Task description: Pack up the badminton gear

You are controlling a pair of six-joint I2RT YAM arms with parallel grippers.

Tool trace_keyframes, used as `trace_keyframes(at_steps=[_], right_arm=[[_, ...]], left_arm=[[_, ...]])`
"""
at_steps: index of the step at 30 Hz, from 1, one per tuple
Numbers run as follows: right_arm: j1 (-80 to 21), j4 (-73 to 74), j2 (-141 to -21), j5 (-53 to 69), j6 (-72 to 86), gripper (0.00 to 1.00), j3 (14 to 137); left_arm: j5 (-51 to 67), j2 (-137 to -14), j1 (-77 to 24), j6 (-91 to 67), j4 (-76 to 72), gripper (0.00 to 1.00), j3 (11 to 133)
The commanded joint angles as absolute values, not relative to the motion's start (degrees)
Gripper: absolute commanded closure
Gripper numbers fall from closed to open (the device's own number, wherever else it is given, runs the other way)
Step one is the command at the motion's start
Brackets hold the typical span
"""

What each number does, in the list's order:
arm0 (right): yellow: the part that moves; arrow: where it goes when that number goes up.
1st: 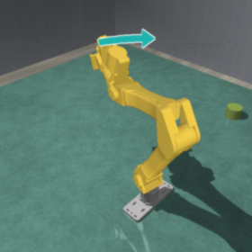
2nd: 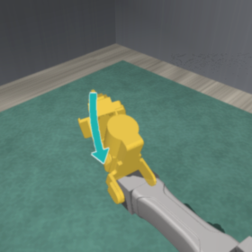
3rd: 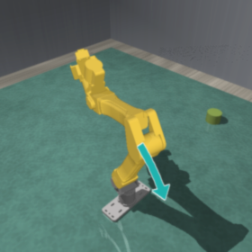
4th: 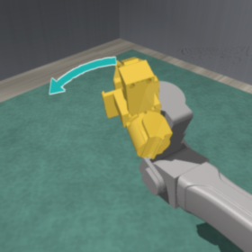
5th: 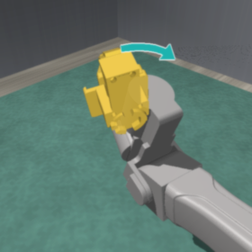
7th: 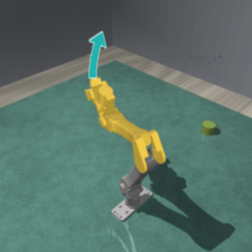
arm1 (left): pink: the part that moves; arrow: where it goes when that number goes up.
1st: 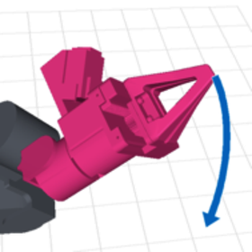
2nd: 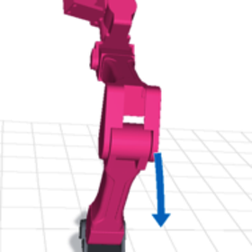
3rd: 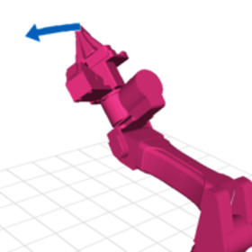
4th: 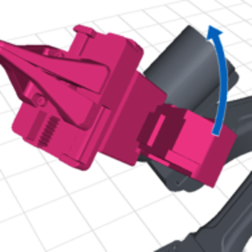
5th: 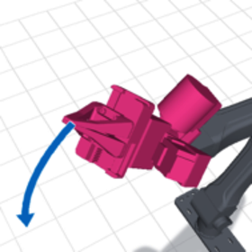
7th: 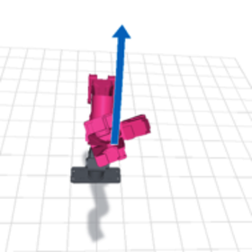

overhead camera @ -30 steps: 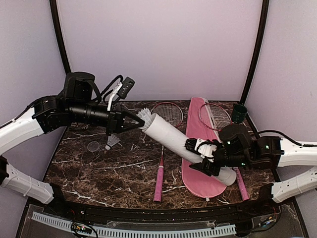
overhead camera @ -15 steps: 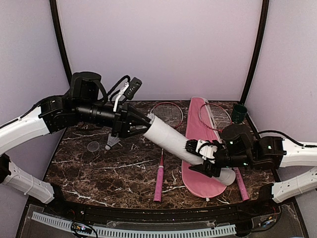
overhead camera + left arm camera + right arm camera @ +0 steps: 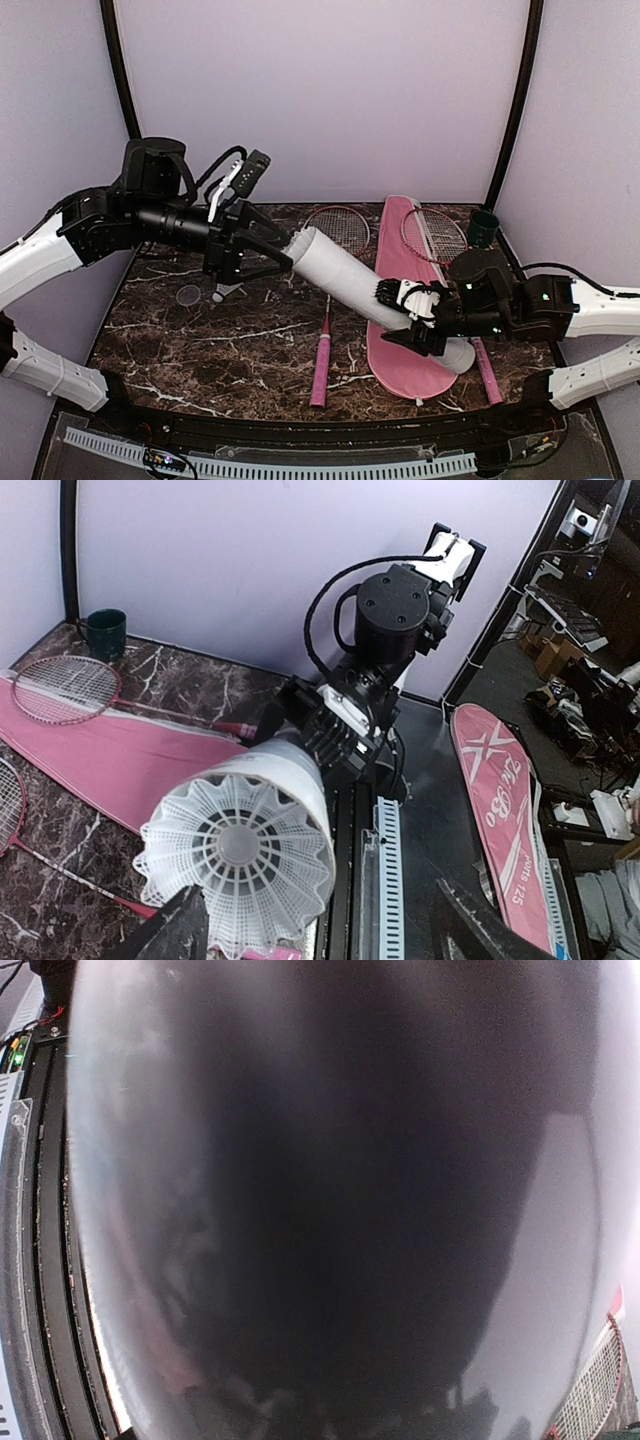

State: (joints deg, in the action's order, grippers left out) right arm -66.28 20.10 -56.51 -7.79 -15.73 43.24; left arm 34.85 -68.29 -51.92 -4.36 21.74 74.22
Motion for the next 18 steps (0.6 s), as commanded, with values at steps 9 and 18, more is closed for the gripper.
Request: trace_keyframes(at_steps=[9, 18], right_arm=[[-66.3, 16.6, -55.6, -7.8, -14.9, 0.71, 44.2], [-66.3, 16.0, -56.0, -8.2, -14.9, 0.71, 44.3]], left_arm=[[35.9, -74.5, -54.9, 4.0, 30.6, 0.14, 80.2], [38.1, -82.0, -58.5, 6.5, 32.9, 0.14, 83.8]])
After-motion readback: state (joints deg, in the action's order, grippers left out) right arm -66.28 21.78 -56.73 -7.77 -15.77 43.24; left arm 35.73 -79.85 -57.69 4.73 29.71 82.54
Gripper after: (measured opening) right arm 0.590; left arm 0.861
